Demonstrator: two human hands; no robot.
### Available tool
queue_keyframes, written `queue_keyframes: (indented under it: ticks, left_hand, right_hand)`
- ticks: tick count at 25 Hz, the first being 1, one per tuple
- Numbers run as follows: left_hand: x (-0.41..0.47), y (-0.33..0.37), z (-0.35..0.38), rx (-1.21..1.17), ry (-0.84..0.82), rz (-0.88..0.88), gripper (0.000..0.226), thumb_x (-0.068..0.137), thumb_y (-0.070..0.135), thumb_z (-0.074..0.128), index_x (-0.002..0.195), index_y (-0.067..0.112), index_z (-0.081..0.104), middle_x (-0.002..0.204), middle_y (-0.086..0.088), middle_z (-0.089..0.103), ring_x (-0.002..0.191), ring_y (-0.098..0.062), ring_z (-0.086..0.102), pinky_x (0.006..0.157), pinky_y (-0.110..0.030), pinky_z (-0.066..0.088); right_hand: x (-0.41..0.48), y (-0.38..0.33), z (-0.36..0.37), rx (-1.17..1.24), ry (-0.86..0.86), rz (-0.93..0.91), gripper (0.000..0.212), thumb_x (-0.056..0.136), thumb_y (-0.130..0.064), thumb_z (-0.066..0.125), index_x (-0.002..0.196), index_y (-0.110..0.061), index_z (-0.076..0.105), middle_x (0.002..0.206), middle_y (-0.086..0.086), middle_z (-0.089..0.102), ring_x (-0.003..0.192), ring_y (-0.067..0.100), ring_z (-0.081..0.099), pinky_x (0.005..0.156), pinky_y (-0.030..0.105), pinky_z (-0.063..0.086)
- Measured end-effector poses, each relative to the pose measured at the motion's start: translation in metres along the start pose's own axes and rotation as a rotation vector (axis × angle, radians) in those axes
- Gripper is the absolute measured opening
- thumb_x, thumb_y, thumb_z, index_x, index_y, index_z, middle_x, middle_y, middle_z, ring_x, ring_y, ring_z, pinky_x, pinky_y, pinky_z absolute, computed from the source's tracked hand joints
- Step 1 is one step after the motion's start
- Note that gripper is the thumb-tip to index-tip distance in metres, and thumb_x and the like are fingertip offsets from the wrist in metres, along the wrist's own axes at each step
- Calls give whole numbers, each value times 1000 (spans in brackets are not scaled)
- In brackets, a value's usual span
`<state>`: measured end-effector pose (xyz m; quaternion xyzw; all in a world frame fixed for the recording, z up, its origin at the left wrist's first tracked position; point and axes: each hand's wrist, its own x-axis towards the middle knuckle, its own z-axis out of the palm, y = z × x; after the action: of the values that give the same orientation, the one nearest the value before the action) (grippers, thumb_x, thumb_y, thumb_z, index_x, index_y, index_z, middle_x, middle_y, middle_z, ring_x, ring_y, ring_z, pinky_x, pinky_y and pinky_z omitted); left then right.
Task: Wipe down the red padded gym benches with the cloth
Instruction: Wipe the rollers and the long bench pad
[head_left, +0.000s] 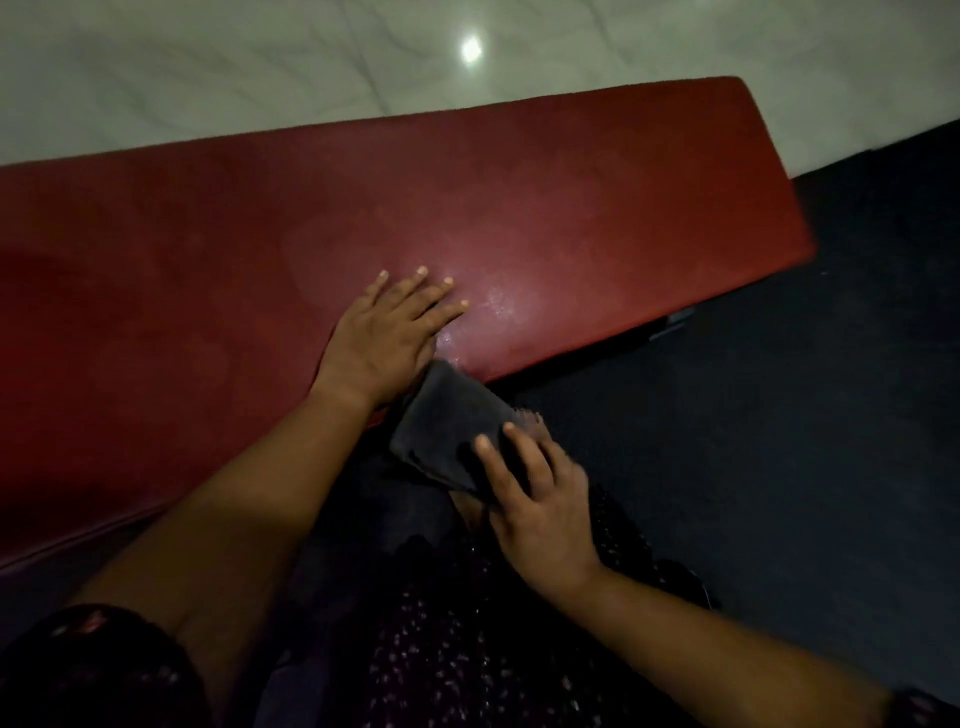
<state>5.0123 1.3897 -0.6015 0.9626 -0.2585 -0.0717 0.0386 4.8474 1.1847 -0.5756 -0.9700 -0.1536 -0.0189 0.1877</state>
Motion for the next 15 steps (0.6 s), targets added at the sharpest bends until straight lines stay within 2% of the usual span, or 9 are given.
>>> queue_keyframes:
  ticks: [1, 2, 4, 6, 9, 10, 11, 13, 15]
  left_hand:
    - [1, 0, 0, -17, -4, -12, 51, 93, 30, 32, 138, 28, 55, 143, -1, 55, 134, -26, 48, 110, -51, 35]
    - [1, 0, 0, -34, 0, -21, 50, 93, 29, 33, 138, 29, 56, 143, 0, 54, 135, -25, 47, 111, -50, 35]
    - [-1, 1, 0, -49, 8, -32, 50, 92, 29, 34, 137, 30, 56, 144, 1, 54, 135, -24, 46, 112, -49, 33]
    - [-2, 1, -1, -56, 6, -46, 50, 93, 29, 32, 137, 30, 56, 145, 1, 52, 137, -24, 44, 114, -48, 31]
    - [-3, 1, -4, -71, -20, -52, 49, 94, 24, 39, 140, 29, 53, 149, 2, 48, 140, -23, 40, 116, -47, 26]
    - [-3, 1, -5, -72, -28, -52, 48, 94, 23, 43, 142, 28, 52, 150, 2, 47, 141, -23, 38, 117, -46, 24]
    - [-3, 0, -5, -73, -30, -51, 48, 95, 22, 47, 142, 28, 51, 150, 2, 46, 142, -23, 38, 118, -45, 23]
    - [-4, 0, -6, -82, -34, -52, 47, 96, 23, 50, 143, 28, 50, 151, 2, 45, 143, -22, 36, 118, -44, 21]
    - [-3, 1, -7, -99, -61, -57, 47, 97, 24, 48, 144, 28, 48, 154, 2, 41, 145, -21, 32, 119, -43, 17]
  right_hand:
    - [0, 25, 6, -108, -1, -141, 56, 96, -32, 51, 147, -38, 28, 142, 6, 36, 110, 33, 45, 79, 51, 51]
    - [8, 49, 12, -220, -20, -274, 49, 98, -37, 45, 145, -43, 31, 142, 5, 35, 108, 34, 44, 78, 52, 50]
    - [41, 91, 22, -417, -1, -508, 56, 94, -41, 52, 145, -47, 29, 147, 3, 32, 112, 36, 42, 81, 53, 46]
    - [80, 121, 25, -518, 44, -763, 59, 96, -39, 50, 147, -47, 22, 150, 2, 30, 119, 41, 42, 83, 53, 45]
    - [115, 151, 16, -648, -81, -1232, 67, 93, -30, 52, 151, -41, 21, 155, 5, 22, 118, 46, 44, 80, 56, 45]
    - [123, 156, 11, -672, -109, -1307, 66, 92, -29, 52, 150, -38, 23, 154, 5, 21, 116, 45, 45, 79, 56, 44]
    - [128, 155, 7, -650, -89, -1306, 60, 93, -29, 51, 148, -36, 29, 152, 5, 25, 113, 43, 46, 78, 55, 44]
    - [131, 135, 8, -468, -4, -1150, 40, 98, -33, 49, 138, -32, 49, 139, 3, 39, 104, 37, 51, 74, 50, 43]
    - [128, 106, 15, -307, 28, -1076, 32, 99, -36, 52, 130, -35, 58, 131, 1, 47, 100, 35, 54, 72, 48, 45]
